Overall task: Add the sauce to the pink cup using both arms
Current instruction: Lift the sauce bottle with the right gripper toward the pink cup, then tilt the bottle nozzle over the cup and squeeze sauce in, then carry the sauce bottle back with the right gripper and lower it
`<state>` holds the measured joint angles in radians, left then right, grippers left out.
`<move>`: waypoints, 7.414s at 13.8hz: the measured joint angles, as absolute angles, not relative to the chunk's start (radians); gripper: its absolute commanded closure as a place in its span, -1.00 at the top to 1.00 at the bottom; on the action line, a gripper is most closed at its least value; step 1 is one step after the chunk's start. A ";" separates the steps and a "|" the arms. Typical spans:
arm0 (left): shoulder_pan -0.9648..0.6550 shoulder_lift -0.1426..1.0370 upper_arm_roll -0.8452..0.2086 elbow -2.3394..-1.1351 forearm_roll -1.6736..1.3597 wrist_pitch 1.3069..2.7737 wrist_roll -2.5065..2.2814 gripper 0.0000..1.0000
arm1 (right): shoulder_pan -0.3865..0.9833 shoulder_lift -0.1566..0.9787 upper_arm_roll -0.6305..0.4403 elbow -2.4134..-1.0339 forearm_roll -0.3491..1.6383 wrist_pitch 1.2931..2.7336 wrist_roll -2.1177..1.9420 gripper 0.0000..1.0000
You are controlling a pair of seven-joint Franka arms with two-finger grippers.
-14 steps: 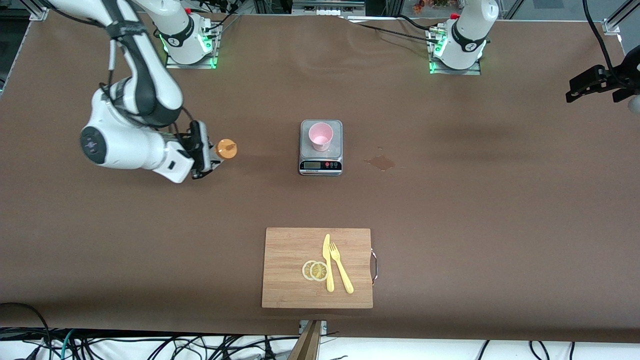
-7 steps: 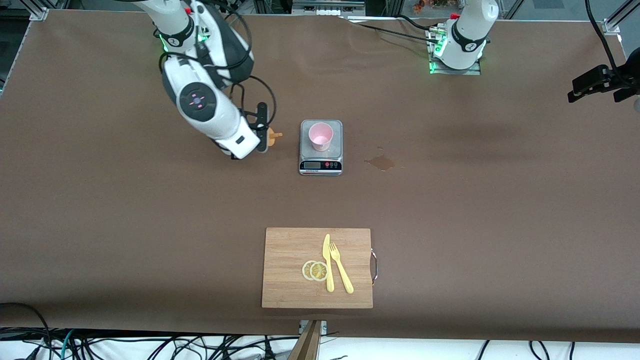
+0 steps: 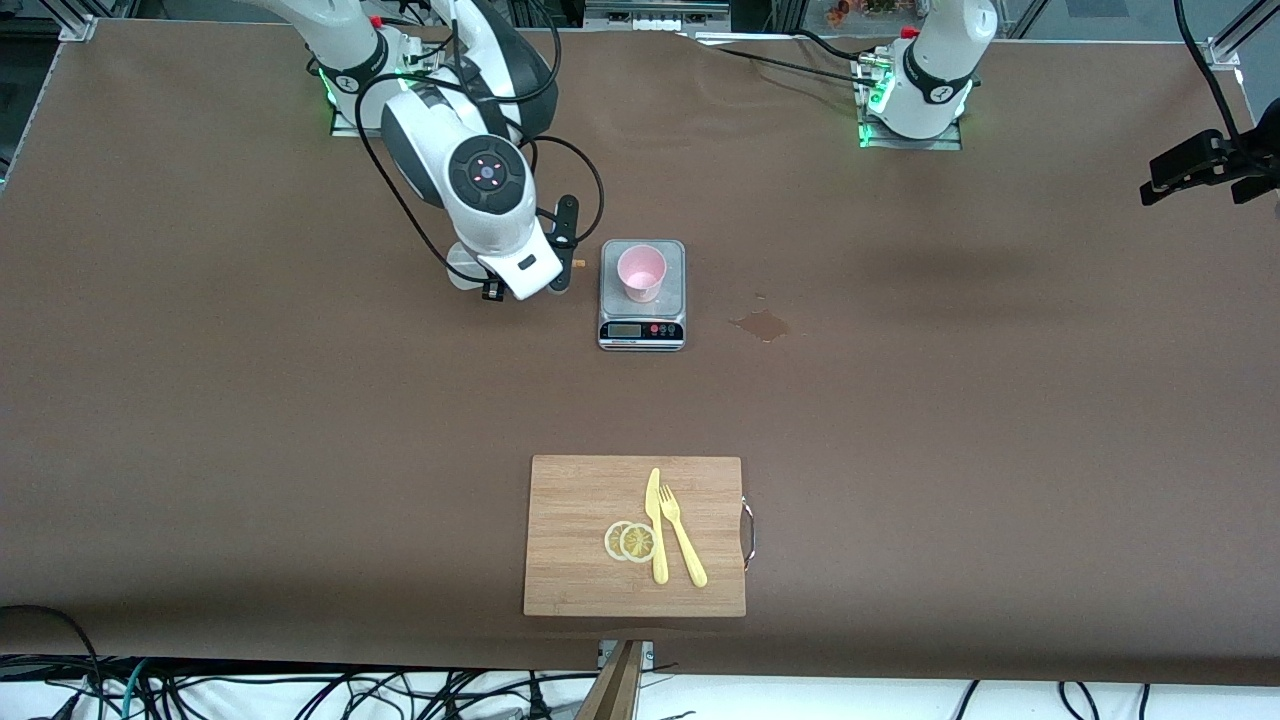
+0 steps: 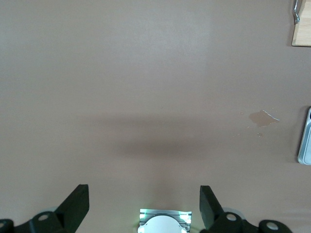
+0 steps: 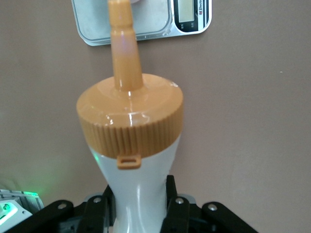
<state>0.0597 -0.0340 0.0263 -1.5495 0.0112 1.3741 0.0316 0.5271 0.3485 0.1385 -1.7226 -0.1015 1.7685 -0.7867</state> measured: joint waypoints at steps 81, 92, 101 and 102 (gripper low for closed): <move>0.059 0.098 -0.039 -1.473 -0.089 1.435 0.032 1.00 | 0.647 0.638 0.067 -1.223 -0.121 1.357 -0.616 -0.43; 0.063 0.111 -0.040 -1.472 -0.088 1.435 0.032 1.00 | 0.506 0.475 0.066 -1.389 0.033 1.484 -0.678 -0.32; 0.061 0.111 -0.043 -1.460 -0.088 1.435 0.032 1.00 | 0.410 0.307 0.067 -1.556 0.185 1.622 -0.801 -0.27; 0.060 0.111 -0.043 -1.460 -0.088 1.435 0.032 1.00 | 0.396 0.293 0.067 -1.568 0.207 1.629 -0.826 -0.27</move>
